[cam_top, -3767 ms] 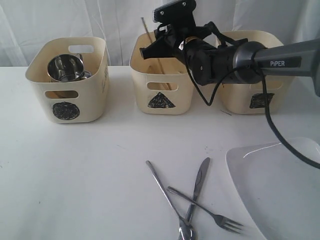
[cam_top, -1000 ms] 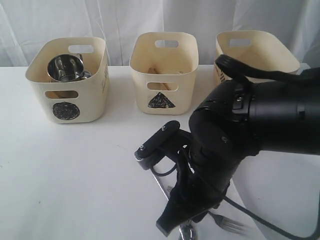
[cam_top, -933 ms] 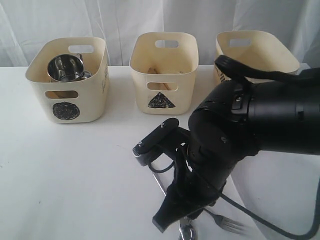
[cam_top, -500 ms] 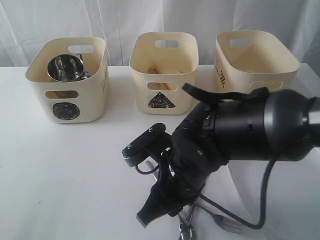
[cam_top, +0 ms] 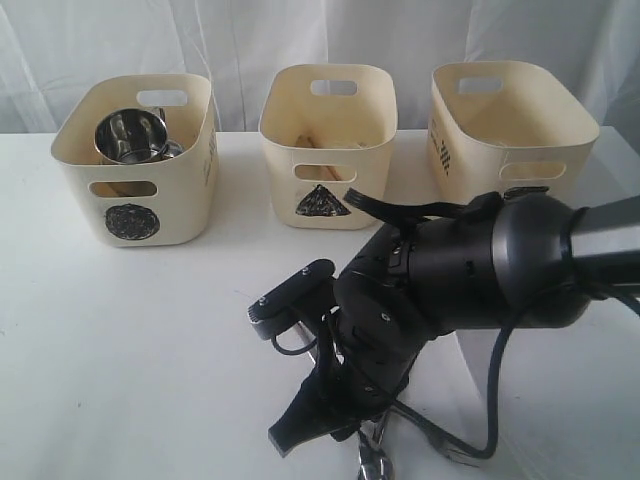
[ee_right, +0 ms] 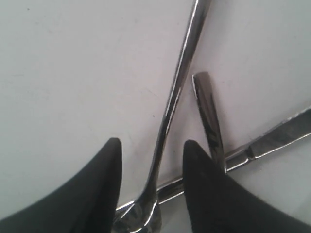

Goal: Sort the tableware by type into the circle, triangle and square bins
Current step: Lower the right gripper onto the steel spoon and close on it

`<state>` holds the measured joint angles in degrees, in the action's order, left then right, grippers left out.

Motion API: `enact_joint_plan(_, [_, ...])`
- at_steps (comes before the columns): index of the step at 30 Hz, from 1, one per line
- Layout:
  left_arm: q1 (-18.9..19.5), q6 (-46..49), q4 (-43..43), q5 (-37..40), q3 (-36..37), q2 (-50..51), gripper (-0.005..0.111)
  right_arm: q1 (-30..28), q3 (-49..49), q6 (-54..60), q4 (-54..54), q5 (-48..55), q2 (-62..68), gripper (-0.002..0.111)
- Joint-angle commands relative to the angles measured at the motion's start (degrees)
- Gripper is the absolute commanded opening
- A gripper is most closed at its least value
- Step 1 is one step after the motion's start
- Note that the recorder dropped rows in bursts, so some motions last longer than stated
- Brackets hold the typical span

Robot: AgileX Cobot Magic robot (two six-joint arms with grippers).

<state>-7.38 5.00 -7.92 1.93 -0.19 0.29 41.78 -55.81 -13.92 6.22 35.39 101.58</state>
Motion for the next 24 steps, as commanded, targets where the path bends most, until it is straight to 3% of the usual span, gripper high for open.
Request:
enact_joint_plan(1, [0.1,-0.1,-0.1,-0.3,0.2,-0.3,0.042,-0.2,-0.1,-1.4,0.1,-0.4,0.0,0.039])
enact_joint_plan(24, [0.1,-0.1,-0.1,-0.3,0.2,-0.3,0.042,-2.0,-0.1,-2.9,-4.5,-1.1,2.7,0.039])
